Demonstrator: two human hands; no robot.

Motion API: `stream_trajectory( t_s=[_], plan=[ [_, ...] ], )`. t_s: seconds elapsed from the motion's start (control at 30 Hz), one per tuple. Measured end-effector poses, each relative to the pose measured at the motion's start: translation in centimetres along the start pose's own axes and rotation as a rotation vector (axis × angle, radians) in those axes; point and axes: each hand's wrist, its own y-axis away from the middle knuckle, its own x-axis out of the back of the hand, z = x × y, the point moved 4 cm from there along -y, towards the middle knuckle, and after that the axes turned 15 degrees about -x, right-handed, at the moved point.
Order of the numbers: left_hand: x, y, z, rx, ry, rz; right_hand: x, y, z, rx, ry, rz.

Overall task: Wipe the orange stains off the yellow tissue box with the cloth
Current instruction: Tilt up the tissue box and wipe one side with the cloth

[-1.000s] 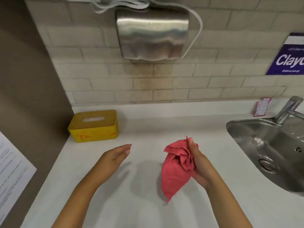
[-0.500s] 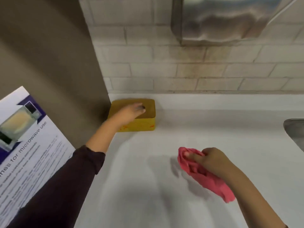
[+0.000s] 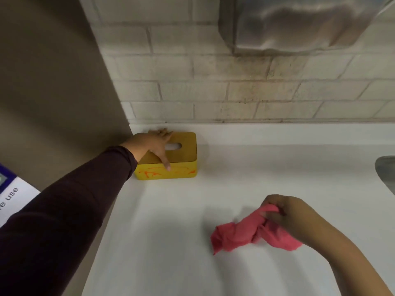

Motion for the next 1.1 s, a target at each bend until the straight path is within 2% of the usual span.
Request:
stream_trajectory(
  t_s=[0.13, 0.2, 0.3, 0.43, 0.63, 0.77, 0.9, 0.97, 1.1],
  plan=[
    [-0.1, -0.8, -0.2, 0.023, -0.024, -0.026, 0.2, 0.8, 0.8, 0.133, -0.446, -0.039],
    [-0.1, -0.9, -0.1, 0.004, -0.039, 0.009, 0.2, 1.2, 1.0, 0.161, -0.578, -0.030],
    [-0.5, -0.4, 0.9, -0.070, -0.035, 0.037, 0.6, 1.9, 1.3, 0.163, -0.632, 0.129],
    [-1.7, 1.7, 4.0, -0.134, 0.124, 0.040, 0.7, 3.4, 2.4, 0.114, -0.741, 0.267],
    [-3.9, 5.2, 12.3, -0.275, 0.592, 0.067, -0.3, 7.0, 5.6, 0.012, -0.877, 0.276],
    [-5.4, 6.4, 17.9, -0.326, 0.702, 0.037, -1.8, 8.0, 9.3, -0.186, -0.926, 0.325],
    [-6.4, 6.9, 23.7, -0.412, 0.776, 0.049, -4.2, 8.9, 12.8, -0.365, -1.167, 0.243],
    [-6.7, 7.0, 25.5, -0.440, 0.815, 0.068, -5.0, 9.0, 13.3, -0.354, -1.182, 0.273],
    [-7.1, 6.8, 27.2, -0.426, 0.786, 0.059, -5.5, 9.4, 12.6, -0.207, -1.104, 0.485]
  ],
)
